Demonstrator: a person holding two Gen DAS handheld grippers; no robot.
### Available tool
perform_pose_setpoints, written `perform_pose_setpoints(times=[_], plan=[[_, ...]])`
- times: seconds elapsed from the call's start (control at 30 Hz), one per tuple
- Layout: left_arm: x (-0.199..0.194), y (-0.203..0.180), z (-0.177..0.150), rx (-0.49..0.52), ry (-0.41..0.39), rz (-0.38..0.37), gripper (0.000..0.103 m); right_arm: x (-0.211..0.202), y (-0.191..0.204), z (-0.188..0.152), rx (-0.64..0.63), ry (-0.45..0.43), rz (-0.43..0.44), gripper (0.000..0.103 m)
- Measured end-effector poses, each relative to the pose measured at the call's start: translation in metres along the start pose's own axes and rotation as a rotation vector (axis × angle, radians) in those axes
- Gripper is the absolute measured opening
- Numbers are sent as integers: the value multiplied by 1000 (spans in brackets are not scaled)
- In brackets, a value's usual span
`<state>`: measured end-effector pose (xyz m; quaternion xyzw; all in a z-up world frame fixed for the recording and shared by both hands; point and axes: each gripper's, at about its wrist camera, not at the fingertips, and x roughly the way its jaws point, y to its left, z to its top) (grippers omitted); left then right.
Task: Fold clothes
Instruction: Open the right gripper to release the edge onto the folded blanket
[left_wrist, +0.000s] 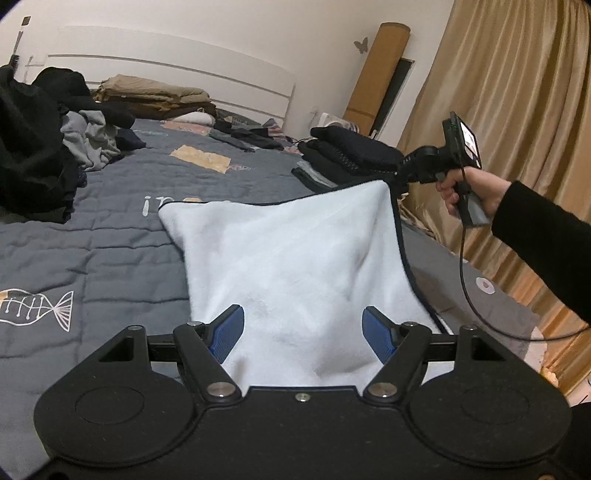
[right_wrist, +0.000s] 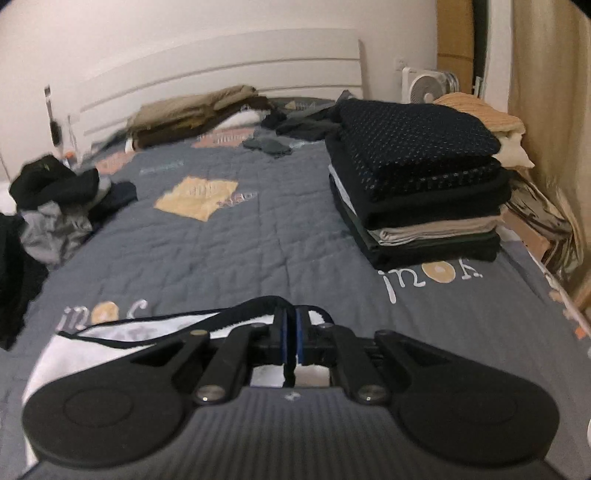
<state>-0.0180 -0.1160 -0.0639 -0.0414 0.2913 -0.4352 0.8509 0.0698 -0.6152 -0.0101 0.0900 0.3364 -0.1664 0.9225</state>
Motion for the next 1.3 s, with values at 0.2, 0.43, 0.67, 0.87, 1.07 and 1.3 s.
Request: perform_pose_setpoints(times=[0.2,0.43,0.67,0.87,1.07,1.3], plan=[[8,-1,-2,22,21,39,70,46,16,-32,-95,122,-69,9],[13,-1,7,14,18,30,71,0,17,-92,52,106,101,12],[25,-1,40,50,-16,22,71,-50,28,-126,141,68,105,26],[38,1,58,75,-27,17,73,-87,33,-138,221,-22,76,34],[44,31,69,59,-15,65,73,-89,38,-142,199,-43,84,38],[81,90,93,-14,47,109,73,-69,37,-143,212,-13,78,39]])
